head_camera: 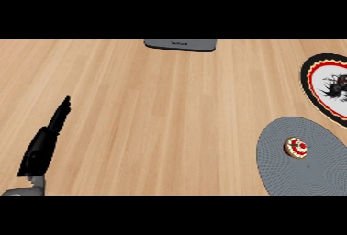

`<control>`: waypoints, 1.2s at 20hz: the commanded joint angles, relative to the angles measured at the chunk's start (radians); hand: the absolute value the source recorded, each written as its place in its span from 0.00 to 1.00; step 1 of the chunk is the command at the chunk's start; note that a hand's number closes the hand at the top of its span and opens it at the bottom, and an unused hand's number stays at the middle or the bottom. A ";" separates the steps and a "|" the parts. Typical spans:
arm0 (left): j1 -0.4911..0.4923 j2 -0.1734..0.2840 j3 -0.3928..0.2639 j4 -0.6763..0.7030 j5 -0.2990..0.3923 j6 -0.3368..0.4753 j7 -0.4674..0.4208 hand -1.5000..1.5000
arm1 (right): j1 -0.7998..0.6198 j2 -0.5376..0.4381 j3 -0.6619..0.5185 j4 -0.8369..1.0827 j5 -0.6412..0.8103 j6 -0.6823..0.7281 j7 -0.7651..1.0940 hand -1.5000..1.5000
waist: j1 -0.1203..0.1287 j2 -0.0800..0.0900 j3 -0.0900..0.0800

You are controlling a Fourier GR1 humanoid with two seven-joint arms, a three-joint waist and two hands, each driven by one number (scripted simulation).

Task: Pick the eggplant from the placemat and place it in the plate

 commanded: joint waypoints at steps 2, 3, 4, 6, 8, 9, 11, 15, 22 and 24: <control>0.001 0.021 0.019 0.008 0.009 -0.016 -0.017 0.50 | -0.086 0.077 0.074 0.088 0.069 0.031 -0.043 1.00 | 0.003 0.001 -0.001; 0.018 0.003 -0.002 -0.035 -0.004 -0.003 0.026 0.50 | -0.076 0.084 0.081 0.107 0.078 0.018 -0.077 1.00 | -0.006 -0.004 0.001; -0.032 0.017 0.030 0.029 0.009 -0.007 -0.001 0.50 | -0.124 0.114 0.104 0.108 0.097 0.024 -0.035 1.00 | -0.013 -0.001 -0.002; 0.006 0.031 0.032 -0.020 0.019 -0.023 0.000 0.50 | -0.077 0.143 0.129 0.138 0.121 -0.009 -0.093 1.00 | -0.012 -0.003 0.000; 0.011 0.024 0.016 -0.028 0.007 -0.020 0.014 0.50 | -0.124 0.159 0.073 0.220 0.055 0.090 0.008 1.00 | -0.002 0.000 0.001; 0.005 0.003 0.014 -0.018 0.014 -0.011 0.007 0.50 | -0.141 0.160 0.073 0.242 0.067 0.052 0.037 1.00 | -0.002 0.003 0.001; -0.001 0.015 0.029 0.008 0.001 -0.001 -0.018 0.50 | -0.157 0.189 0.086 0.275 0.085 0.037 0.078 0.00 | -0.014 0.001 -0.001; 0.022 -0.004 0.010 0.001 -0.006 0.001 -0.010 0.50 | -0.185 0.210 0.066 0.312 0.074 0.018 0.059 0.00 | -0.017 0.000 0.001; 0.027 0.011 0.027 -0.008 0.002 -0.007 -0.015 0.50 | -0.235 0.165 -0.104 0.379 -0.095 0.106 0.070 0.00 | -0.023 0.002 0.002; -0.002 0.022 0.043 -0.003 0.014 -0.014 0.014 0.50 | -0.243 0.120 -0.141 0.395 -0.129 0.114 0.101 0.00 | -0.029 0.004 0.002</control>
